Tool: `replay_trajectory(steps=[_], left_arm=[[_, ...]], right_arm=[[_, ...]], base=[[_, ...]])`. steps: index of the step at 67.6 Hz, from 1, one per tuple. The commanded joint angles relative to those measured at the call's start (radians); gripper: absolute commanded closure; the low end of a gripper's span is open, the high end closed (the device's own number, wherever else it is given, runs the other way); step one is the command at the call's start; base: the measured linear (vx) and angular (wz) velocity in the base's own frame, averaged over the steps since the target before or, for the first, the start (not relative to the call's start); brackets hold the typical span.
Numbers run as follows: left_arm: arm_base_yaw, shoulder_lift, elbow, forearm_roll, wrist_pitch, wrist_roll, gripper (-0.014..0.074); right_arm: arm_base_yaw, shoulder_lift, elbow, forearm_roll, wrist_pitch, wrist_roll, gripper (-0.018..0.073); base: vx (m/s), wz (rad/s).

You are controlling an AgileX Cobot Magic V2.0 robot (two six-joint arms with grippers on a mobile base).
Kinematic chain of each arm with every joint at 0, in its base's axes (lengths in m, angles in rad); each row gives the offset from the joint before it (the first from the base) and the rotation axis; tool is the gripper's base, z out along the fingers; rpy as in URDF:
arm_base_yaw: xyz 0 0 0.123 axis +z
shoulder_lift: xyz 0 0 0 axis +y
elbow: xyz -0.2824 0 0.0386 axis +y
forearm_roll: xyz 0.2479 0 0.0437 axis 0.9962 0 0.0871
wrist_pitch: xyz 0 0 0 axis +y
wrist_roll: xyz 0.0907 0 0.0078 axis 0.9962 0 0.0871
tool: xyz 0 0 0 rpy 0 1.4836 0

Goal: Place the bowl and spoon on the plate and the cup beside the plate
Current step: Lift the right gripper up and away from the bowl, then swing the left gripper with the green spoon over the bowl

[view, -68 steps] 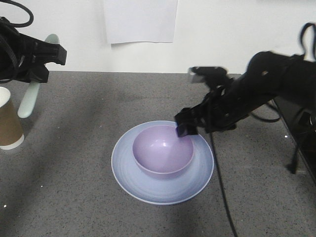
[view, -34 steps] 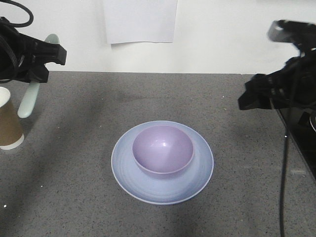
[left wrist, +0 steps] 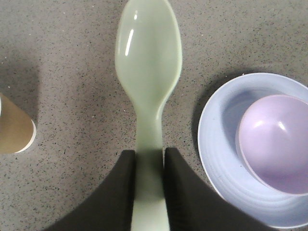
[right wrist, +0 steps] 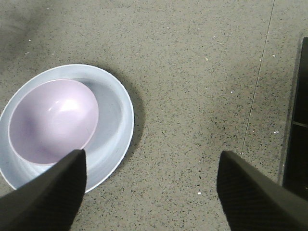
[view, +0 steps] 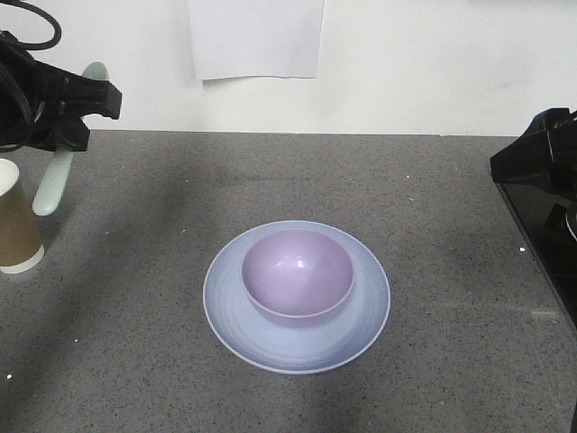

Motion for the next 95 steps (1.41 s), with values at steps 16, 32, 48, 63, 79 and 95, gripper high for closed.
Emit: replay_trajectory(steps=[16,32,48,63,79,95], left_arm=[[-0.005,-0.035,-0.028,0.002,-0.042,0.001,0.0596],[-0.005,-0.034,-0.028,-0.02,-0.077,0.074,0.0596],[-0.005,-0.034,-0.029,-0.134,-0.092,0.257,0.0596],[-0.013,-0.024,-0.029,-0.172,-0.09,0.283,0.0596],[-0.111,0.076,-0.029,-0.171,-0.082,0.306,0.0605],[-0.19,0.226,-0.16,-0.171,-0.012,0.341,0.0605]], right_arm=[[-0.006,-0.016,-0.023,0.004,-0.058,-0.005,0.001],[-0.006,-0.016,-0.023,0.004,-0.058,-0.005,0.001],[-0.006,-0.016,-0.023,0.004,-0.058,-0.005,0.001],[-0.006,-0.016,-0.023,0.004,-0.058,-0.005,0.001],[-0.006,-0.016,-0.023,0.004,-0.059,-0.005,0.001],[-0.006,-0.016,-0.023,0.004,-0.064,-0.005,0.001]], base=[[0.0,0.0],[0.0,0.0],[0.0,0.0],[0.0,0.0],[0.0,0.0],[0.0,0.0]])
